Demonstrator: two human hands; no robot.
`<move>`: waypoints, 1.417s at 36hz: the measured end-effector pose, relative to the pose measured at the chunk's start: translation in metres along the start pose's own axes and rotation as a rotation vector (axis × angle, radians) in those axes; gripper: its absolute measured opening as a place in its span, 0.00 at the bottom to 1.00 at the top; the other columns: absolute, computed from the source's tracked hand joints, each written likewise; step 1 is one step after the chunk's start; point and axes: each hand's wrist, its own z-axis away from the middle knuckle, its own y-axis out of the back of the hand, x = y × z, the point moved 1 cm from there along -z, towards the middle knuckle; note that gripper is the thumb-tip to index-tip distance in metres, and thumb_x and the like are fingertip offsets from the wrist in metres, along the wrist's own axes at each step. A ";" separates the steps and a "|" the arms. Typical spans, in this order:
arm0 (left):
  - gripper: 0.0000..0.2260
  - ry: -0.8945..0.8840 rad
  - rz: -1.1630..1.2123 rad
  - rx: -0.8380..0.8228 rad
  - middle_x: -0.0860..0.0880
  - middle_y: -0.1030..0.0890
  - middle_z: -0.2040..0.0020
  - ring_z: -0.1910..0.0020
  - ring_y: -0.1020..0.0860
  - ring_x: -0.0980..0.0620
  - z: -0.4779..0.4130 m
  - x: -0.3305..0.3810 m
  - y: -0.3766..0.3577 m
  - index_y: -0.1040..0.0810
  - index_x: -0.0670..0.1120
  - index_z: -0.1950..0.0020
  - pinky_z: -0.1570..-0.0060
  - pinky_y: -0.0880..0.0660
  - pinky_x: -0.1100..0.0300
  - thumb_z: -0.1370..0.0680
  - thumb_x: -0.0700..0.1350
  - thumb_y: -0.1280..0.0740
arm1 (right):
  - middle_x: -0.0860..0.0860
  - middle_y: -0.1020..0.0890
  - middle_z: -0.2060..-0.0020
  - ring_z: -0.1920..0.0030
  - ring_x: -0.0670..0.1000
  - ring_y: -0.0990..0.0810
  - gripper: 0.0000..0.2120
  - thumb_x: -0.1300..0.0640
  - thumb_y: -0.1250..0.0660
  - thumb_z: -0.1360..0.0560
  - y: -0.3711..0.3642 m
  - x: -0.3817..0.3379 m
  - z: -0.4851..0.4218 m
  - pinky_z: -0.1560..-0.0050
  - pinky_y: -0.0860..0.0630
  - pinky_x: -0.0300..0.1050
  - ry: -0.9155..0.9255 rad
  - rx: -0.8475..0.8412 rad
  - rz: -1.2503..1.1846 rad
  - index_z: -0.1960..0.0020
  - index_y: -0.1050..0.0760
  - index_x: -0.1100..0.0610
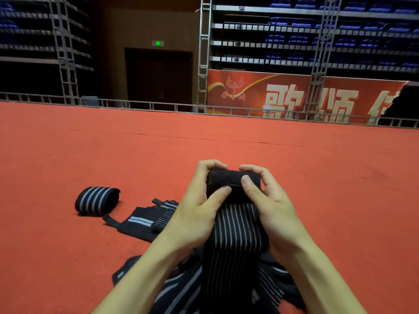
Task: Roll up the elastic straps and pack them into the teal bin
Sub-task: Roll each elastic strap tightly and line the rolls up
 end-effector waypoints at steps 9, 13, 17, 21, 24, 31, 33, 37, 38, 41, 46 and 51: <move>0.18 0.151 0.224 0.003 0.53 0.19 0.53 0.54 0.20 0.55 0.002 -0.001 -0.004 0.28 0.53 0.42 0.55 0.23 0.60 0.30 0.41 0.33 | 0.51 0.19 0.59 0.56 0.54 0.21 0.09 0.62 0.29 0.25 0.003 -0.002 -0.001 0.53 0.22 0.53 0.099 0.063 0.015 0.53 0.21 0.49; 0.22 0.320 0.420 0.062 0.43 0.24 0.49 0.64 0.20 0.55 0.000 0.008 -0.007 0.29 0.48 0.38 0.68 0.24 0.63 0.28 0.49 0.27 | 0.48 0.18 0.59 0.55 0.52 0.20 0.09 0.61 0.31 0.32 0.002 -0.005 0.000 0.49 0.22 0.55 0.126 -0.001 0.009 0.56 0.21 0.48; 0.13 0.335 0.227 0.060 0.47 0.20 0.52 0.57 0.20 0.55 0.001 0.004 -0.004 0.27 0.45 0.41 0.60 0.24 0.62 0.21 0.52 0.38 | 0.48 0.18 0.57 0.55 0.47 0.20 0.13 0.67 0.31 0.32 -0.001 -0.004 0.001 0.49 0.22 0.50 0.122 -0.041 -0.018 0.56 0.21 0.49; 0.07 0.270 0.150 0.084 0.48 0.21 0.52 0.56 0.22 0.55 0.001 0.003 -0.001 0.29 0.46 0.41 0.60 0.25 0.63 0.18 0.44 0.39 | 0.51 0.19 0.52 0.57 0.48 0.18 0.20 0.67 0.31 0.35 -0.002 -0.003 -0.001 0.57 0.20 0.44 0.060 -0.035 -0.081 0.48 0.24 0.49; 0.07 0.226 0.152 0.079 0.49 0.21 0.54 0.61 0.21 0.58 0.001 0.006 -0.001 0.30 0.50 0.41 0.63 0.25 0.64 0.18 0.41 0.40 | 0.51 0.18 0.55 0.61 0.48 0.17 0.20 0.63 0.30 0.31 -0.005 -0.005 0.002 0.64 0.21 0.41 -0.019 -0.061 -0.164 0.41 0.28 0.53; 0.09 0.287 0.082 0.031 0.52 0.20 0.56 0.59 0.19 0.57 0.003 0.004 -0.004 0.33 0.56 0.42 0.57 0.23 0.59 0.19 0.57 0.42 | 0.52 0.19 0.54 0.55 0.51 0.20 0.08 0.54 0.35 0.24 -0.003 0.000 0.004 0.53 0.22 0.50 0.030 -0.084 0.011 0.46 0.27 0.45; 0.17 0.301 0.041 -0.022 0.53 0.18 0.56 0.55 0.17 0.57 0.003 0.003 -0.002 0.34 0.56 0.41 0.51 0.21 0.56 0.24 0.63 0.43 | 0.52 0.19 0.55 0.56 0.52 0.20 0.10 0.60 0.35 0.22 0.000 -0.003 0.004 0.54 0.21 0.52 0.044 -0.086 -0.005 0.47 0.25 0.45; 0.10 0.273 0.098 0.015 0.50 0.20 0.53 0.53 0.19 0.54 0.003 0.002 -0.002 0.32 0.48 0.41 0.49 0.21 0.53 0.19 0.51 0.39 | 0.56 0.21 0.54 0.57 0.53 0.21 0.15 0.68 0.35 0.23 -0.003 -0.004 0.002 0.58 0.20 0.48 0.023 -0.030 -0.099 0.46 0.24 0.49; 0.07 0.261 0.123 0.029 0.50 0.20 0.53 0.54 0.20 0.54 0.002 0.002 -0.001 0.32 0.48 0.41 0.51 0.22 0.53 0.18 0.47 0.39 | 0.58 0.22 0.52 0.57 0.53 0.20 0.15 0.69 0.35 0.24 -0.004 -0.004 0.002 0.58 0.20 0.49 0.000 -0.015 -0.130 0.45 0.24 0.50; 0.08 0.208 0.187 0.046 0.51 0.22 0.54 0.56 0.22 0.53 0.000 0.003 0.001 0.31 0.51 0.42 0.54 0.22 0.53 0.18 0.39 0.39 | 0.58 0.20 0.51 0.58 0.54 0.18 0.15 0.61 0.33 0.28 -0.005 -0.006 0.003 0.61 0.19 0.49 -0.085 -0.050 -0.210 0.42 0.27 0.52; 0.15 0.151 0.210 0.027 0.54 0.21 0.58 0.58 0.22 0.56 0.001 0.006 0.000 0.30 0.50 0.41 0.57 0.21 0.60 0.20 0.31 0.40 | 0.54 0.16 0.59 0.64 0.52 0.17 0.06 0.56 0.36 0.24 -0.005 -0.008 0.005 0.68 0.20 0.46 -0.087 -0.080 -0.211 0.47 0.29 0.50; 0.16 0.274 0.411 0.051 0.46 0.21 0.53 0.59 0.20 0.51 0.002 0.003 -0.006 0.30 0.51 0.41 0.62 0.21 0.57 0.26 0.38 0.32 | 0.56 0.22 0.60 0.64 0.53 0.22 0.14 0.67 0.36 0.23 -0.002 -0.007 0.003 0.64 0.23 0.49 -0.028 -0.052 -0.164 0.54 0.26 0.48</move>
